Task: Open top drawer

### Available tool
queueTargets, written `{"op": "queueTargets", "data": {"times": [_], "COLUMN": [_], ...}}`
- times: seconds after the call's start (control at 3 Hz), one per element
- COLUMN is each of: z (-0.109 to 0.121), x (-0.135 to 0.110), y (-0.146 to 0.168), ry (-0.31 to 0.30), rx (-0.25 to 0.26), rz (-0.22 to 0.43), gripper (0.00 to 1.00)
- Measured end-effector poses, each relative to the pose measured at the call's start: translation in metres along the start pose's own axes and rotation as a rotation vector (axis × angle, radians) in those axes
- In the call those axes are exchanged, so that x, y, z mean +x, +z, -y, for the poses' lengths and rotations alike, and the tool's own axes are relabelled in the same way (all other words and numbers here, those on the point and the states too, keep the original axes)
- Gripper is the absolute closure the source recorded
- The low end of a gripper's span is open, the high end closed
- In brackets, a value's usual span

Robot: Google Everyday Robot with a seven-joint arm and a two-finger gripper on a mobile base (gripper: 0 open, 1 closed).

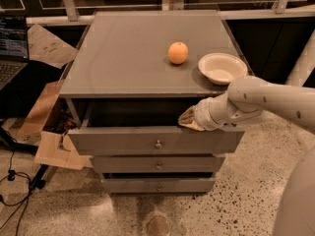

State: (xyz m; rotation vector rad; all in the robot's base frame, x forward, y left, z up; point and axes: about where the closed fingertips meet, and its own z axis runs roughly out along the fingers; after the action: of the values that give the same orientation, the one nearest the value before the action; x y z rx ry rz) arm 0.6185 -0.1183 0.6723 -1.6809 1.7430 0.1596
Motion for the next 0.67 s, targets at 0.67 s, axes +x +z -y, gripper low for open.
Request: {"op": "queueTargets", "data": {"times": [0.67], "z": [0.0011], "x": [0.0038], "y": [-0.0032], "ry": [-0.011], "rx": [-0.013], "rz": [-0.010], "gripper": [1.00]}}
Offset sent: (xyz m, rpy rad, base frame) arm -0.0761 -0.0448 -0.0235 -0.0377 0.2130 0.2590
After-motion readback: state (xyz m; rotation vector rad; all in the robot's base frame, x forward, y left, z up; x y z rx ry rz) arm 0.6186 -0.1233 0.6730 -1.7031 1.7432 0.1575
